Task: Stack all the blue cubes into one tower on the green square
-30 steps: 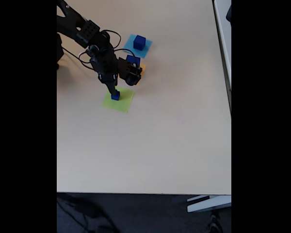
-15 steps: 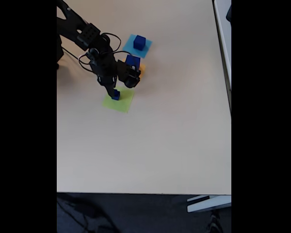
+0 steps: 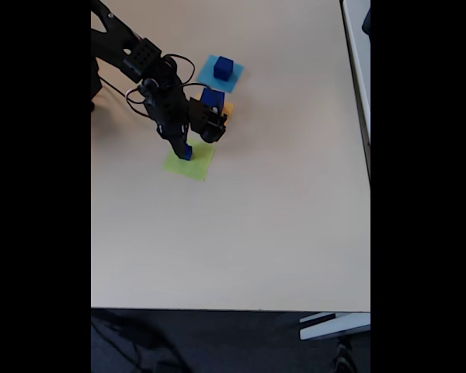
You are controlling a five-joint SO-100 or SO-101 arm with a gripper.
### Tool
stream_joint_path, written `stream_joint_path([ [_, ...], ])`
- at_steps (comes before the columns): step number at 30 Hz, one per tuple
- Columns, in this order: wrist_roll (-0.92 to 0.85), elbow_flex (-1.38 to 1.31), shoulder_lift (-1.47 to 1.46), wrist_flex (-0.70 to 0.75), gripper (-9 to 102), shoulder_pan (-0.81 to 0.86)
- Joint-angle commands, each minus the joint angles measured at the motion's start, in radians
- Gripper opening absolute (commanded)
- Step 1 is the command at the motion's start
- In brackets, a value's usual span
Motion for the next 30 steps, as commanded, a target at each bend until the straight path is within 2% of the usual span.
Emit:
stream_joint_path([
  [1, 0.000, -0.061, 0.029, 0.018, 17, -0.008],
  [30, -0.014, -0.117, -0.003, 0.057, 14, -0.005],
])
